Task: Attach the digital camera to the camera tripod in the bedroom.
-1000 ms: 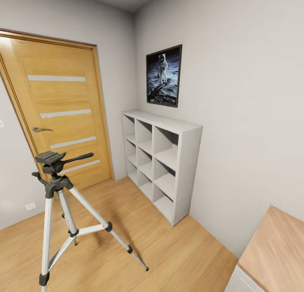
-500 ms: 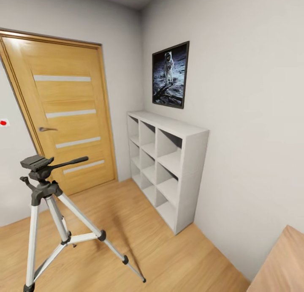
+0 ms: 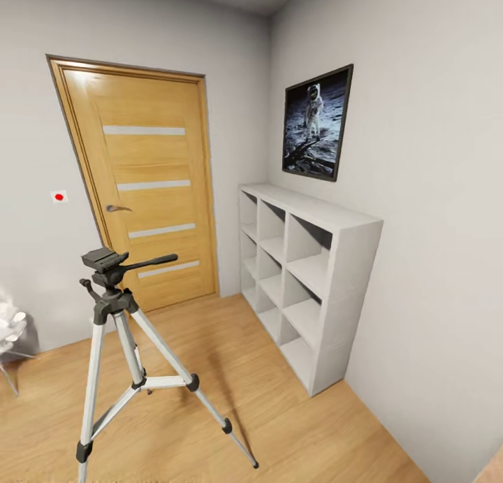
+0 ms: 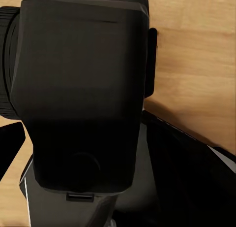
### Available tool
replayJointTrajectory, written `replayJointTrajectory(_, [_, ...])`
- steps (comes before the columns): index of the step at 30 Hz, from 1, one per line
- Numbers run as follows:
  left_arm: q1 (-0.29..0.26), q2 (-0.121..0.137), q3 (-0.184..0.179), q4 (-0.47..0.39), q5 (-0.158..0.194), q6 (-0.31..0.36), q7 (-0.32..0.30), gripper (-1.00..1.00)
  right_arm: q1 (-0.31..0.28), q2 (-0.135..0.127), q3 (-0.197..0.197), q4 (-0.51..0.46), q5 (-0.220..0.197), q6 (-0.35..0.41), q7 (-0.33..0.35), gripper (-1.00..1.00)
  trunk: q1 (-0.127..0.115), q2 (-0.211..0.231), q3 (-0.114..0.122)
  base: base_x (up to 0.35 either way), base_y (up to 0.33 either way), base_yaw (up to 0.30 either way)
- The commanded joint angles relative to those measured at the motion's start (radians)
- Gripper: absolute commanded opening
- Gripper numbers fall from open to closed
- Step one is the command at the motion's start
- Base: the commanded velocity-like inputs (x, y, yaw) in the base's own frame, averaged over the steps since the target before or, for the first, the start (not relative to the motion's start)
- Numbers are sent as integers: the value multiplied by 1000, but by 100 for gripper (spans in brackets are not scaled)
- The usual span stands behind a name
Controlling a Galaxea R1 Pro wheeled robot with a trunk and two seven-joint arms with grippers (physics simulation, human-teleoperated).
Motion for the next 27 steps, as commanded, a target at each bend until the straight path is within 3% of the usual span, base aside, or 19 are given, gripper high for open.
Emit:
replayJointTrajectory(1, [0,0,-9,0,4,-2,4,-100,-1,-1,-9,3,8,-5,2,100,0,-1,0,1,-1,276])
replayJointTrajectory(27, [0,0,-7,0,4,-1,4,-100,-1,-1,-9,3,8,-6,1,100,0,-1,0,0,0,275])
